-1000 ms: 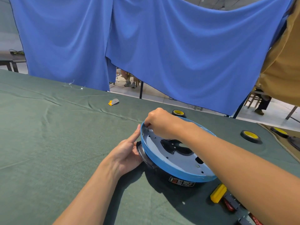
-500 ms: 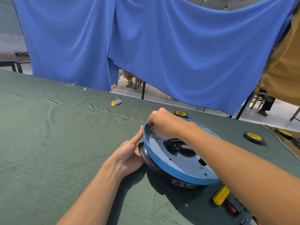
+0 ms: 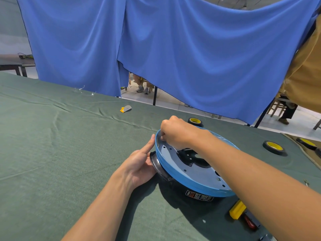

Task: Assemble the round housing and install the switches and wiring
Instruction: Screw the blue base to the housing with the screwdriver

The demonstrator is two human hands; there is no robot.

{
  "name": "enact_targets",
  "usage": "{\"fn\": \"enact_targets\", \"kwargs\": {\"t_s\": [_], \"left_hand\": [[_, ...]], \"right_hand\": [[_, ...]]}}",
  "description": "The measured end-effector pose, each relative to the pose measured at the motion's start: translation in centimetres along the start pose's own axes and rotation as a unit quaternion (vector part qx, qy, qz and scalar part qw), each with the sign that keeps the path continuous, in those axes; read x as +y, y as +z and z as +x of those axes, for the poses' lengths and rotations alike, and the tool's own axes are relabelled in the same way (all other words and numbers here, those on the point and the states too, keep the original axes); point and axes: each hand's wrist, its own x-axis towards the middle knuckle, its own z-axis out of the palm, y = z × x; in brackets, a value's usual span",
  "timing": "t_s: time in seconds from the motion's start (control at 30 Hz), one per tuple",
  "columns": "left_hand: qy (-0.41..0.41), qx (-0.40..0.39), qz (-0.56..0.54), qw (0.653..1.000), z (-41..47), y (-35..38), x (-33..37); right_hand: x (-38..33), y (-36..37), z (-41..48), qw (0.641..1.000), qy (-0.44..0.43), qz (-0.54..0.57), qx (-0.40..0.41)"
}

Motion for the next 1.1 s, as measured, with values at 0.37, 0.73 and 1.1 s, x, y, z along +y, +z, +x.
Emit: {"fn": "enact_targets", "kwargs": {"t_s": [0.37, 0.73, 1.1], "left_hand": [[0.012, 0.014, -0.001, 1.0, -0.3, 0.1, -0.1], [0.016, 0.018, 0.014, 1.0, -0.2, 0.2, -0.1], [0.02, 0.036, 0.009, 0.999, -0.6, 0.6, -0.2]], "right_hand": [[0.1, -0.1, -0.9, 0.998, -0.001, 0.066, 0.0], [-0.1, -1.6, -2.1, 0.99, 0.045, 0.127, 0.045], [-0.3, 0.5, -1.4, 0.982, 0.114, 0.139, 0.048]]}}
